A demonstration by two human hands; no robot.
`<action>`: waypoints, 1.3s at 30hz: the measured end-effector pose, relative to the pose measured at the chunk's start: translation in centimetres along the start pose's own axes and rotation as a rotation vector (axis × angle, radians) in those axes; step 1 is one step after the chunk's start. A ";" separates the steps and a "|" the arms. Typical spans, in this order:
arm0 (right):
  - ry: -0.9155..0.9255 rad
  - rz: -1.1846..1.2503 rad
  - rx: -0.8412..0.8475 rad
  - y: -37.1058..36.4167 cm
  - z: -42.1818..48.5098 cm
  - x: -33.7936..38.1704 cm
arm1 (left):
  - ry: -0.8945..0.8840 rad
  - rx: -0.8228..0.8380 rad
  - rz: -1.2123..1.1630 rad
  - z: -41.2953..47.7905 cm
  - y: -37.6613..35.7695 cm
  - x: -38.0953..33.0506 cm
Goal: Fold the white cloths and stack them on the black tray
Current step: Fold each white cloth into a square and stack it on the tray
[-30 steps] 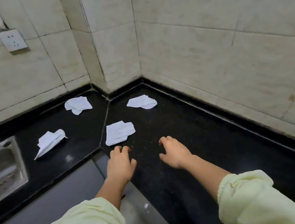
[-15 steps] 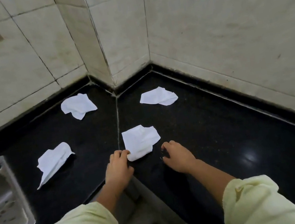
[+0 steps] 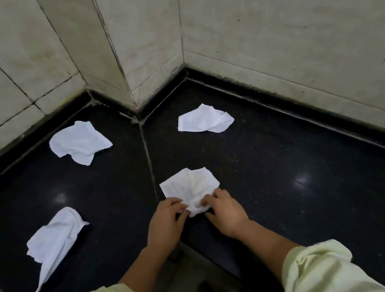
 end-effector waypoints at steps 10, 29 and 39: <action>0.091 0.799 -0.088 7.9 -2.2 -2.6 | -0.095 0.057 -0.278 2.2 4.0 -5.0; 0.017 0.493 -0.179 14.3 -8.1 -6.1 | -0.253 0.245 -0.055 5.0 6.8 -14.7; -0.061 0.514 -0.482 20.1 -9.1 -9.7 | -0.280 -0.086 -0.187 7.3 11.5 -15.6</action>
Point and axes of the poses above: each hand's wrist, its own z-axis towards the middle knuckle, its own y-axis out of the back of the hand, x = y × z, the point moved 4 cm from there along z, towards the middle knuckle, and after that the axes turned 14 degrees about x, right-handed, at the moved point
